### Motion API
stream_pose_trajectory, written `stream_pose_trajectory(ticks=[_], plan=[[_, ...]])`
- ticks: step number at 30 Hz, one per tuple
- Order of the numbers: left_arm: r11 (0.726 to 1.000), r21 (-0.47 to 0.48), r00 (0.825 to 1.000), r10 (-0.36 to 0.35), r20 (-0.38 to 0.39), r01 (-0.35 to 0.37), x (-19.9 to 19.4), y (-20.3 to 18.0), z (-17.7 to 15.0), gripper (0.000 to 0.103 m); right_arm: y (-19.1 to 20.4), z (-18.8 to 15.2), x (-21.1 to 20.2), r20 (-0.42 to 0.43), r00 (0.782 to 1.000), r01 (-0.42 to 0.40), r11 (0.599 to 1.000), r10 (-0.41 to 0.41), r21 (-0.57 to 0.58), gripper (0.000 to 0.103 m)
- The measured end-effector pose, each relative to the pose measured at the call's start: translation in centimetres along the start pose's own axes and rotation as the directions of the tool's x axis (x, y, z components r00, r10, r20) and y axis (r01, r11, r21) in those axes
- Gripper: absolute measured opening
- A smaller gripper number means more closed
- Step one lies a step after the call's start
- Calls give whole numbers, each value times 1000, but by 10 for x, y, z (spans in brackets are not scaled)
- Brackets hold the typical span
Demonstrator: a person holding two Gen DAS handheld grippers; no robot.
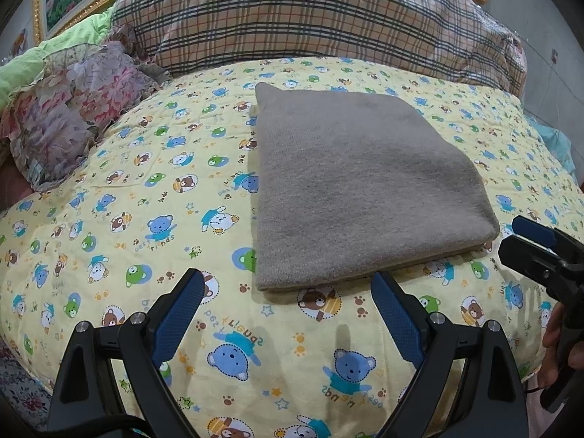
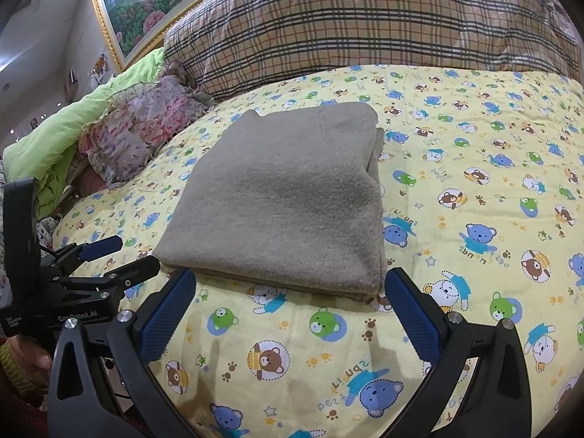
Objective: Fold small clothes
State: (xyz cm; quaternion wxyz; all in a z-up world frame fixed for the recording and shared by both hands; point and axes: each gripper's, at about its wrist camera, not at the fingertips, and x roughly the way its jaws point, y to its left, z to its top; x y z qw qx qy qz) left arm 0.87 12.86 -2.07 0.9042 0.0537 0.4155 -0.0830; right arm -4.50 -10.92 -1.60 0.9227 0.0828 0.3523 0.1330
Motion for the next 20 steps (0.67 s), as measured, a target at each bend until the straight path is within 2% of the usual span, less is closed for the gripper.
stream_pose_trajectory(ticks=[6,20], plan=[[1000,-2,999,28,18,-28,0,6,15,93,-9,14,2,-10,1000,-10,1000,10,13,103],[1000,-15,1000,16,12,-15,1,8,21,93,-7,28,8,-16,1000,-23,1000,23,-19,103]])
